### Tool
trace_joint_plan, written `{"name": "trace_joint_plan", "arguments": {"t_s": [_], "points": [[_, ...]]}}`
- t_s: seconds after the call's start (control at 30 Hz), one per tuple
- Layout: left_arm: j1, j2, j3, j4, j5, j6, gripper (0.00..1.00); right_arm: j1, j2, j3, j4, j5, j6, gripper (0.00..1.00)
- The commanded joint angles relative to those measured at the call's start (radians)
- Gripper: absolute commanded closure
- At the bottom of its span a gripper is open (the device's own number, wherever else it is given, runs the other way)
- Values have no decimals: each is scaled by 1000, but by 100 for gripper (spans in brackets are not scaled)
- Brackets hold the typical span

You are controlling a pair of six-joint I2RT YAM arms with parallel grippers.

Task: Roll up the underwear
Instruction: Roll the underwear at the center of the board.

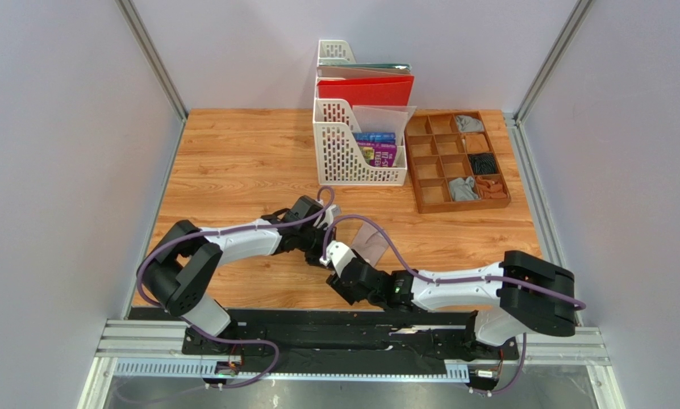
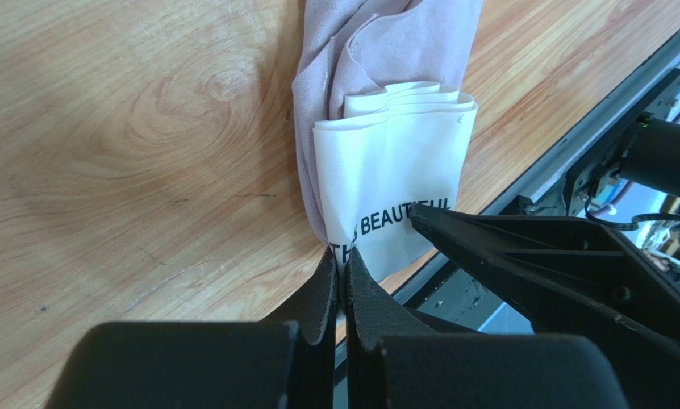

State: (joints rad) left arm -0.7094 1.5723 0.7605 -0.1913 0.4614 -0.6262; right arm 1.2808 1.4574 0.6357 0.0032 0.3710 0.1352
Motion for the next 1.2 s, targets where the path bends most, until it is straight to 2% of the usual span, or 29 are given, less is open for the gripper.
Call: {"name": "trace_joint_plan", "arguments": {"t_s": [0.0,0.43,0.57,0.7,0.73,0.8,0.83,0.87,0.9,0.97,1.0,1.07,1.17], "points": [[14,-46,22,4,54,-21,100,9,14,-21,110,46,23,44],[70,-58,-13,66,169,-86,100,92,124,19,26,314,109,46],[71,-58,-27,81,186,-89,100,101,162,48,-32,405,145,50],[73,-55,-44,102,201,-95,100,103,176,73,-57,390,147,76],[73,-57,-44,102,204,-95,100,103,175,79,-72,375,147,79],[73,-77,-47,95,189,-98,91,103,175,90,-95,358,152,82],[76,-90,-43,84,153,-101,74,103,175,105,-124,339,153,83],[79,-124,-40,57,129,-105,66,103,178,114,-138,330,158,83],[83,-145,-32,47,105,-116,53,103,178,127,-155,319,158,84],[83,-208,-23,12,2,-130,39,98,195,165,-195,272,165,84],[87,-227,-12,0,-30,-133,34,89,201,182,-212,252,175,85],[93,-268,-1,-52,-114,-132,33,81,224,234,-253,186,178,85],[117,-316,-12,-94,-167,-122,32,74,242,287,-270,117,167,86]]}}
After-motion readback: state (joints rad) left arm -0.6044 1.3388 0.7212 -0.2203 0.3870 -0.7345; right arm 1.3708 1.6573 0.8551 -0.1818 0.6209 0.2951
